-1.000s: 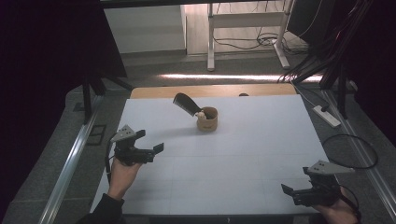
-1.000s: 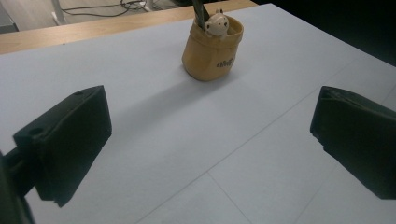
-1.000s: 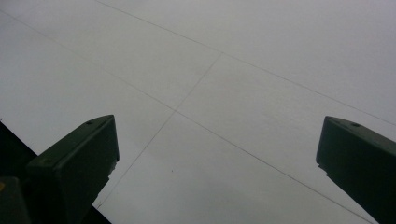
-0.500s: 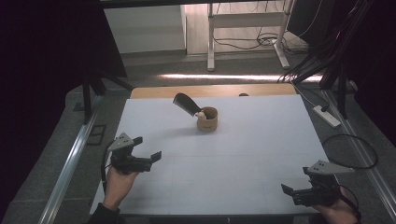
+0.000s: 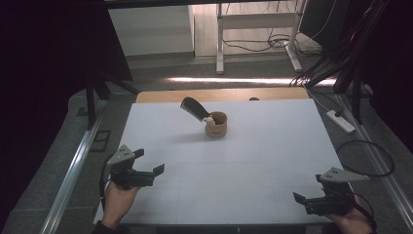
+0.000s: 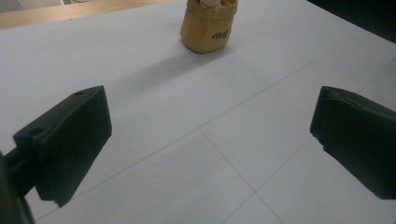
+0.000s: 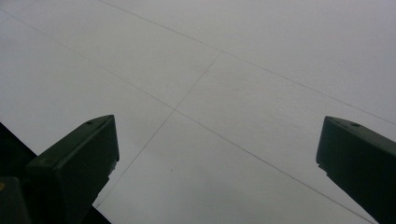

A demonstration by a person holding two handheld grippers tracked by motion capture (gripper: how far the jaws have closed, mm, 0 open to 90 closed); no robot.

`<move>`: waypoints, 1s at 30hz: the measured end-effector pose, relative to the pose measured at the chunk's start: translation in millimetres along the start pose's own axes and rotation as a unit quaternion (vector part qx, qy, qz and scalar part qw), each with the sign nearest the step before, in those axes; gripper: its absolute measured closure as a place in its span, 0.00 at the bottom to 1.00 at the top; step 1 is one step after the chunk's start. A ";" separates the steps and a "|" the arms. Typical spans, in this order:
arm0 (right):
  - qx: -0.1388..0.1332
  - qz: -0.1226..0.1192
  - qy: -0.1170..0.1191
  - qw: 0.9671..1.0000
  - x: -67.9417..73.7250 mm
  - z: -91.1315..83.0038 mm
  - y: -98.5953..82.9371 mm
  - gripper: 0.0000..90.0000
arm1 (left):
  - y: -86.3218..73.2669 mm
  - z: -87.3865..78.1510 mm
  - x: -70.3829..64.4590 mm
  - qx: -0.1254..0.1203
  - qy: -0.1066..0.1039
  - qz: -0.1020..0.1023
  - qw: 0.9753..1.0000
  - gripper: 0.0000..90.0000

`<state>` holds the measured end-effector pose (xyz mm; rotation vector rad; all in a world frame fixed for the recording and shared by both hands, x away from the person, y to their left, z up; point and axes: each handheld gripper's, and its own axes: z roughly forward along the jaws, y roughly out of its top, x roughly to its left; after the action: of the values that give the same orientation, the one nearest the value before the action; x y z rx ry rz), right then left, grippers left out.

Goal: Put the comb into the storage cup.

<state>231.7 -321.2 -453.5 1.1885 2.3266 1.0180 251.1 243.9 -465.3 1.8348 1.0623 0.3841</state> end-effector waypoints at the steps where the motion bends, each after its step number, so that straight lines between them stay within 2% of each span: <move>1: 0.000 0.000 0.000 1.000 0.1 0.0 0.0 0.00 | -0.7 -1.2 -0.3 0.000 0.000 -0.001 1.000 0.00; 11: 0.000 0.000 -0.001 1.000 0.1 0.0 0.0 0.00 | -7.6 -11.6 -4.7 0.003 0.006 0.005 1.000 0.00; 22: 0.001 0.003 -0.005 1.000 -0.1 0.1 0.2 0.00 | -15.1 -19.7 -13.5 0.021 0.015 0.012 1.000 0.00; 30: 0.002 0.004 -0.007 1.000 0.0 0.5 0.3 0.00 | -21.2 -25.4 -17.1 0.032 0.021 0.004 0.999 0.00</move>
<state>232.2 -320.9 -453.6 1.2021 2.3163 1.0065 214.3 248.5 -467.5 1.8962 1.1071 0.3979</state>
